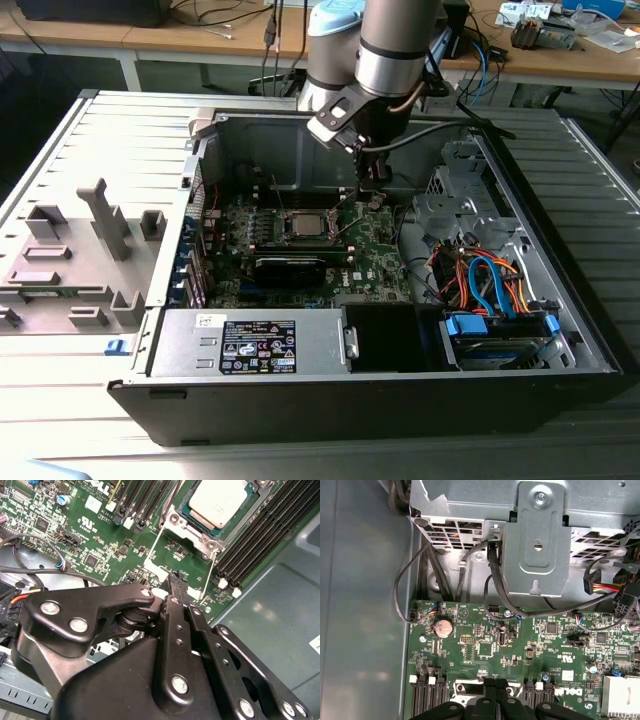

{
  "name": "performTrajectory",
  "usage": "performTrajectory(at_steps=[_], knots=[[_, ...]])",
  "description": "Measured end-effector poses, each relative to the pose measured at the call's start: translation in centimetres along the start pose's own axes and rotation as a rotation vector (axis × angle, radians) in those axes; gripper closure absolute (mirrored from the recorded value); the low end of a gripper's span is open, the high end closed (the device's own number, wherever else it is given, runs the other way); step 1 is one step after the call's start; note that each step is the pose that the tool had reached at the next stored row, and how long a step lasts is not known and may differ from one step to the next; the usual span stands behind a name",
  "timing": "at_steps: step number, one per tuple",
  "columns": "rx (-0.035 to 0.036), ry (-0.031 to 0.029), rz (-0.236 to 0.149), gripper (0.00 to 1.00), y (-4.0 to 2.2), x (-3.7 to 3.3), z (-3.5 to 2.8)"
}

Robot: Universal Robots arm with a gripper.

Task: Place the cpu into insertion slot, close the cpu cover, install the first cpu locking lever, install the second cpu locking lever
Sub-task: 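Close the cpu cover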

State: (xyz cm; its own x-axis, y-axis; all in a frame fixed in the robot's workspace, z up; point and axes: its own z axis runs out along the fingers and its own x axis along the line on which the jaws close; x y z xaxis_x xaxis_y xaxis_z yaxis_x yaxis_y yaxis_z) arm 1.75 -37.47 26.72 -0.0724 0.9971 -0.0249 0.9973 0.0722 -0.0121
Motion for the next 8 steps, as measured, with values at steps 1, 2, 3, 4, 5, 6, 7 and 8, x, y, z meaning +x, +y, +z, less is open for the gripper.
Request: performTrajectory(at_steps=[1, 2, 3, 4, 5, 6, 7, 8], knots=[[0.0000, 0.0000, 0.000, 0.89, 0.02, 0.00, 0.01], [0.0000, 0.0000, -0.001, 0.89, 0.04, 0.00, 0.02], [-0.0001, 0.0001, -0.001, 0.89, 0.05, 0.00, 0.04], [0.0000, 0.0001, -0.001, 0.89, 0.07, 0.00, 0.05], [-0.0001, 0.0000, -0.002, 0.89, 0.10, 0.00, 0.07], [-0.0001, 0.0000, -0.002, 0.89, 0.12, 0.00, 0.08], [-0.0001, 0.0000, -0.003, 0.89, 0.15, 0.00, 0.10], [-0.0001, 0.0000, -0.003, 0.89, 0.17, 0.00, 0.11]])
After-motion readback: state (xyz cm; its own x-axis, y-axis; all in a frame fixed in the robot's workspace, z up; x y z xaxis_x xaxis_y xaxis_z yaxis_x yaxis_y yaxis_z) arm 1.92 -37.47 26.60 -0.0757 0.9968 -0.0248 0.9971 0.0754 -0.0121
